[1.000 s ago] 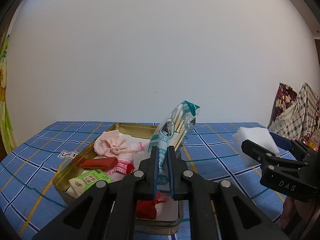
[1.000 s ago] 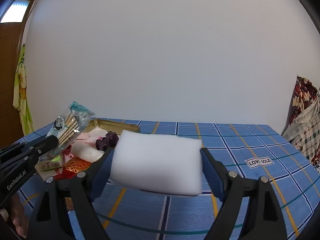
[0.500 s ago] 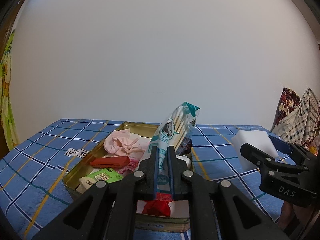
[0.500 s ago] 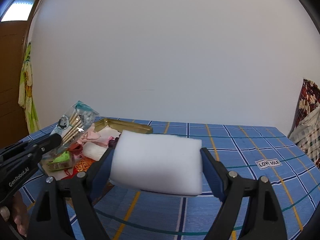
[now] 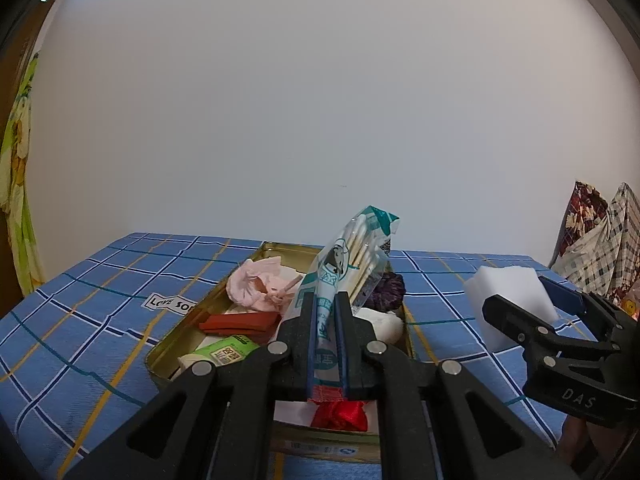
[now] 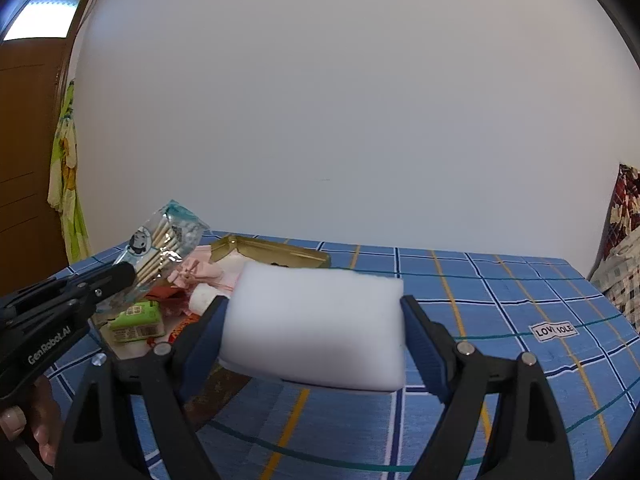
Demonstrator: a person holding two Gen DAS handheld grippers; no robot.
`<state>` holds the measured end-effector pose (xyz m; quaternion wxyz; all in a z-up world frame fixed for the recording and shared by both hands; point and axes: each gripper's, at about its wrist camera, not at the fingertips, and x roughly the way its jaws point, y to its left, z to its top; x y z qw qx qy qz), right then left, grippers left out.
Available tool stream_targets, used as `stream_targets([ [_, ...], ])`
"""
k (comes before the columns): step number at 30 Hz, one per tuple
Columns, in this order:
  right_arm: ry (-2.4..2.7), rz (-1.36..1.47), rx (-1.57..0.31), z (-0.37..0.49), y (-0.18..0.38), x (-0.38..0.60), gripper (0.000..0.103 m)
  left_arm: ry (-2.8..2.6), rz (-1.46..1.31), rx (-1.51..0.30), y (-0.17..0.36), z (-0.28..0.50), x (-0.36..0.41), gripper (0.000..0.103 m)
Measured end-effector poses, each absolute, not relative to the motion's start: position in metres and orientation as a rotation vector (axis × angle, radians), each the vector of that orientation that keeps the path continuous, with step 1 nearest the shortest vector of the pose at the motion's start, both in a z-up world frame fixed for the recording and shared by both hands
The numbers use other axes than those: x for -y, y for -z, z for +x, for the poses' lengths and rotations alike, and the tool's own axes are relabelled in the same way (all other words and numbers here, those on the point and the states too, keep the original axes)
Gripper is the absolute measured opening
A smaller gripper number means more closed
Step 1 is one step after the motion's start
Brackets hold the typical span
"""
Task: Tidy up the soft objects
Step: 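Carry the sponge with the right tool while the left tool carries the swab packet to the tray, then lower the swab packet and sponge into the tray and open both tools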
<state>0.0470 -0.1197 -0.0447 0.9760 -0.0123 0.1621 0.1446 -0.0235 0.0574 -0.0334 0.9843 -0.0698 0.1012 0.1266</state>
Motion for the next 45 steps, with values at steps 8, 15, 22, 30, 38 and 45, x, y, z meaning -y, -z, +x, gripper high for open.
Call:
stream_targets([
  [8, -0.314, -0.029, -0.328, 0.048, 0.045, 0.109, 0.085, -0.262, -0.146, -0.202, 0.033, -0.027, -0.061, 0.010],
  [15, -0.335, -0.032, -0.329, 0.048, 0.044, 0.102, 0.085, -0.272, -0.152, -0.202, 0.032, -0.029, -0.066, 0.010],
  [22, -0.367, -0.038, -0.336, 0.053, 0.044, 0.094, 0.085, -0.285, -0.151, -0.208, 0.033, -0.030, -0.075, 0.010],
  [30, -0.402, -0.007, -0.377, 0.081, 0.036, 0.090, 0.085, -0.296, -0.171, -0.243, 0.032, -0.023, -0.101, 0.010],
  [38, -0.481, -0.061, -0.432, 0.112, 0.023, 0.051, 0.085, -0.299, -0.193, -0.301, 0.028, -0.004, -0.125, 0.010],
  [45, -0.525, -0.114, -0.482, 0.132, 0.031, 0.022, 0.090, -0.333, -0.187, -0.322, 0.030, 0.002, -0.140, 0.010],
])
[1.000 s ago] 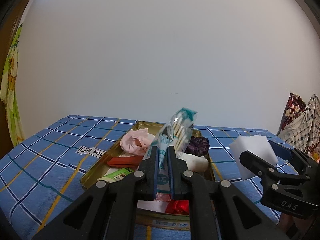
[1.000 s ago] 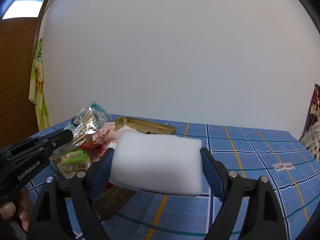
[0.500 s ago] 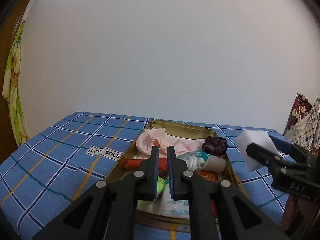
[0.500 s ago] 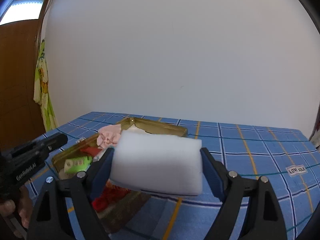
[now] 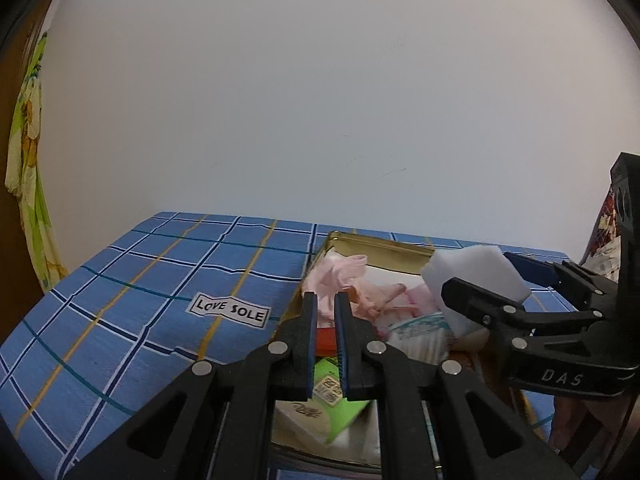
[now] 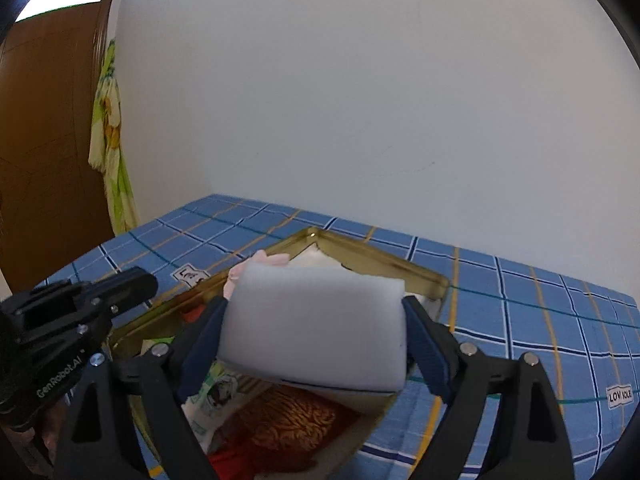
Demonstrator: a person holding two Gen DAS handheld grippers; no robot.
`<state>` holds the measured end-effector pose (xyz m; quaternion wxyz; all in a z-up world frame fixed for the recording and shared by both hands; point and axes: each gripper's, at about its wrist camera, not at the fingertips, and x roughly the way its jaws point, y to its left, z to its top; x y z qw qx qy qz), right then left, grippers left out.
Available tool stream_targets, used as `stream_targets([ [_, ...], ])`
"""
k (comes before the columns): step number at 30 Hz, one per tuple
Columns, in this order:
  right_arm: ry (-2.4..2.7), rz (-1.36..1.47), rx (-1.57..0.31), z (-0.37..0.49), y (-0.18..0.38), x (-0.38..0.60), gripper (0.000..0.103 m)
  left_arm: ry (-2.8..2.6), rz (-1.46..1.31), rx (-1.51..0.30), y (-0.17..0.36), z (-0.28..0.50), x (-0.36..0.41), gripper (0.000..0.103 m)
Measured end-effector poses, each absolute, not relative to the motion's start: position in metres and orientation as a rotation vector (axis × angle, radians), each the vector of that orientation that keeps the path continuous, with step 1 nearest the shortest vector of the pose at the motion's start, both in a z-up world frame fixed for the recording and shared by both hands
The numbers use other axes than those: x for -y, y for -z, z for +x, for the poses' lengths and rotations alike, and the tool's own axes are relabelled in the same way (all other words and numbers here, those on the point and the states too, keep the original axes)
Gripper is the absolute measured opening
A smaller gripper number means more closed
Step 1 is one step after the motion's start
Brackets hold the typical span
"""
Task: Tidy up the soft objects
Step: 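Lower the swab packet and sponge into the tray and open both tools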
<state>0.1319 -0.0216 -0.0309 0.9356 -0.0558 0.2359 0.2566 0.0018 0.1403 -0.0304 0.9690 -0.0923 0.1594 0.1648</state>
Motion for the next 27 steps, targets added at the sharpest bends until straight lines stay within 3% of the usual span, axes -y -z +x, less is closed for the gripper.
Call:
stream_targets([
  [3, -0.561, -0.081, -0.487, 0.135, 0.032, 0.019, 0.097, -0.342, -0.210, -0.341, 0.035, 0.003, -0.148, 0.012],
  [4, -0.556, -0.077, -0.477, 0.135, 0.031, 0.021, 0.099, -0.338, -0.215, -0.346, 0.036, 0.003, -0.149, 0.018],
  [6, -0.544, -0.072, -0.458, 0.133, 0.030, 0.024, 0.100, -0.348, -0.219, -0.346, 0.038, 0.002, -0.150, 0.042],
  [7, -0.540, -0.062, -0.452, 0.132, 0.029, 0.026, 0.101, -0.358, -0.221, -0.340, 0.039, 0.000, -0.150, 0.065],
  [8, -0.537, -0.046, -0.445, 0.131, 0.028, 0.030, 0.102, -0.370, -0.223, -0.325, 0.038, -0.002, -0.149, 0.078],
  [27, -0.461, 0.048, -0.403, 0.075, 0.034, 0.096, 0.103, -0.371, -0.156, -0.288, 0.022, -0.031, -0.103, 0.089],
])
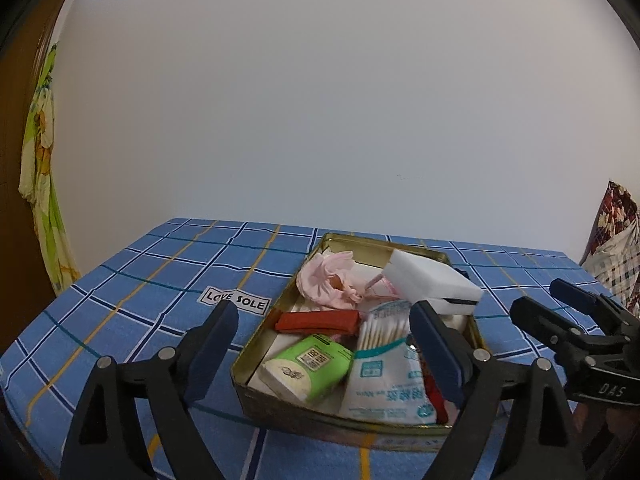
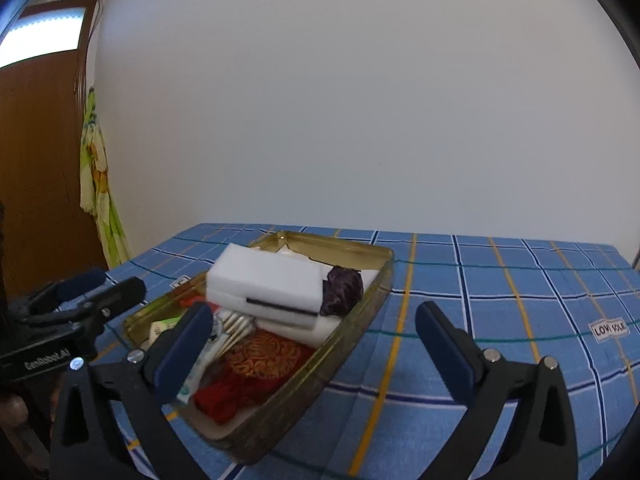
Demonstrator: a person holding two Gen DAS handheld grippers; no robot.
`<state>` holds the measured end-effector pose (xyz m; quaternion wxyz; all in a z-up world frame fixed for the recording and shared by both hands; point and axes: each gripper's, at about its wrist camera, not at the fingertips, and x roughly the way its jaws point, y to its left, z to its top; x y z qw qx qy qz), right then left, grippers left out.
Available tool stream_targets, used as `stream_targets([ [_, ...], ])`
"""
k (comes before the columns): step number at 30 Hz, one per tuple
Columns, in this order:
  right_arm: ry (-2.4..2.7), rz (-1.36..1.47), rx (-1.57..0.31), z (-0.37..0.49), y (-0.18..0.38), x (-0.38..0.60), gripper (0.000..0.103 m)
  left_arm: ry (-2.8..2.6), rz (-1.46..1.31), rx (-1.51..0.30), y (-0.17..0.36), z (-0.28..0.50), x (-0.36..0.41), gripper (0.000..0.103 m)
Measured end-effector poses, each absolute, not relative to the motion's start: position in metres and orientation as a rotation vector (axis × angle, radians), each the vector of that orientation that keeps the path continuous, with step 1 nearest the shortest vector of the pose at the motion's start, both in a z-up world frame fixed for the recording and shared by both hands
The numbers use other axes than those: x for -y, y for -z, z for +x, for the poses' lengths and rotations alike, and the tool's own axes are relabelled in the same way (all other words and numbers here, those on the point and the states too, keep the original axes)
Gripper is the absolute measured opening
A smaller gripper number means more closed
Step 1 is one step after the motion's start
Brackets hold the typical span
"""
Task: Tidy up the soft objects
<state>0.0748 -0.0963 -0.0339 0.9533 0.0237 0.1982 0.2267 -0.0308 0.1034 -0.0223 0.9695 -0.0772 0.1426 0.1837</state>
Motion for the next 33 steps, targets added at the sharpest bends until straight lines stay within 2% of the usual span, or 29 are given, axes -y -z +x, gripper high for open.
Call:
stream_targets([
  [11, -0.444, 0.022, -0.350, 0.056, 0.006, 0.091, 0.103, -0.403, -0.109, -0.308, 0.015, -0.040, -0.090, 0.090],
  [33, -0.464, 0.022, -0.359, 0.051, 0.010, 0.083, 0.103, -0.402, -0.125, -0.326, 0.016, -0.041, -0.094, 0.090],
])
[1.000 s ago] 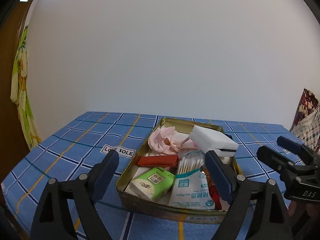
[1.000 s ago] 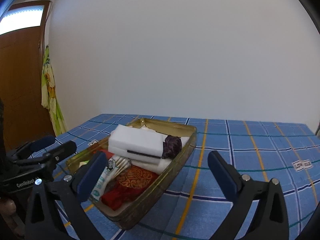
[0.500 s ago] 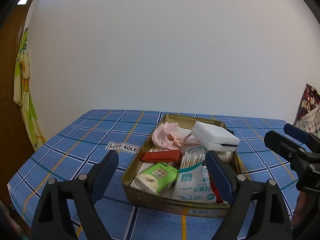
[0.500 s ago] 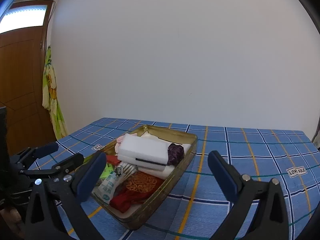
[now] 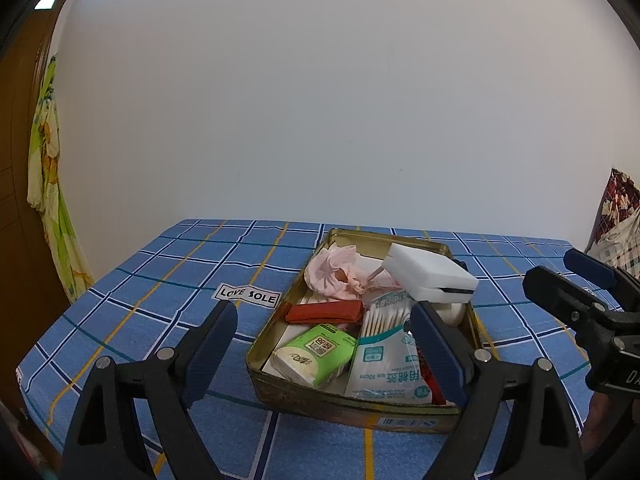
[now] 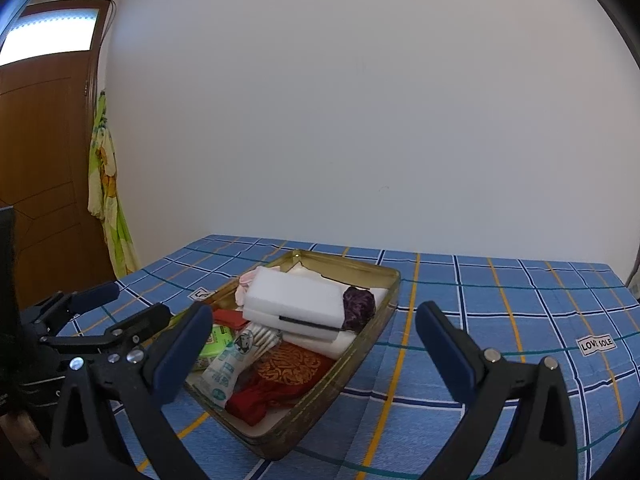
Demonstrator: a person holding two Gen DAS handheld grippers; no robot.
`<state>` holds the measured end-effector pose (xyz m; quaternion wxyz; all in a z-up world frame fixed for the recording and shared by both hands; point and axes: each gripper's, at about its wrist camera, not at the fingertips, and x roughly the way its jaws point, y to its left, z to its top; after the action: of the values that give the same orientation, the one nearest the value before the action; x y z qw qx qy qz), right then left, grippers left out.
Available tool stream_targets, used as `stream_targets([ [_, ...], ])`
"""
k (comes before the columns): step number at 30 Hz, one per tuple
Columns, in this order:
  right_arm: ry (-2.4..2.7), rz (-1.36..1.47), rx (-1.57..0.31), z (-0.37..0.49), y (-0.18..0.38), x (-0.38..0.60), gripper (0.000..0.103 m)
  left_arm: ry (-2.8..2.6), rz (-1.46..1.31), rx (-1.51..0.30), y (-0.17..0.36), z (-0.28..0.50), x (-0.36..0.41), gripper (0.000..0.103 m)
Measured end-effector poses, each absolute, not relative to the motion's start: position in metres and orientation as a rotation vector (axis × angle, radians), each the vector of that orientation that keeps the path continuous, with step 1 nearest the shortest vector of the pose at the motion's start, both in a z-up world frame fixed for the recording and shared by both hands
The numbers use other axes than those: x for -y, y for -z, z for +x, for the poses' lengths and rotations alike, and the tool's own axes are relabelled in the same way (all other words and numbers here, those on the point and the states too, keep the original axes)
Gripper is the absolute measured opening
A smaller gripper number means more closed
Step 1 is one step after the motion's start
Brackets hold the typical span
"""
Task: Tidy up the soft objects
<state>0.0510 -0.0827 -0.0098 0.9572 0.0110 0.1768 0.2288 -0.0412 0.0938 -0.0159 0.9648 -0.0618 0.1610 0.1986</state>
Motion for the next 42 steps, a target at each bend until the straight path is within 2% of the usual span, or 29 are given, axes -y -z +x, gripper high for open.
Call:
stream_targets([
  [42, -0.477, 0.026, -0.357, 0.0460, 0.0103, 0.0782, 0.103, -0.396, -0.132, -0.334, 0.0160, -0.0453, -0.0961, 0.091],
])
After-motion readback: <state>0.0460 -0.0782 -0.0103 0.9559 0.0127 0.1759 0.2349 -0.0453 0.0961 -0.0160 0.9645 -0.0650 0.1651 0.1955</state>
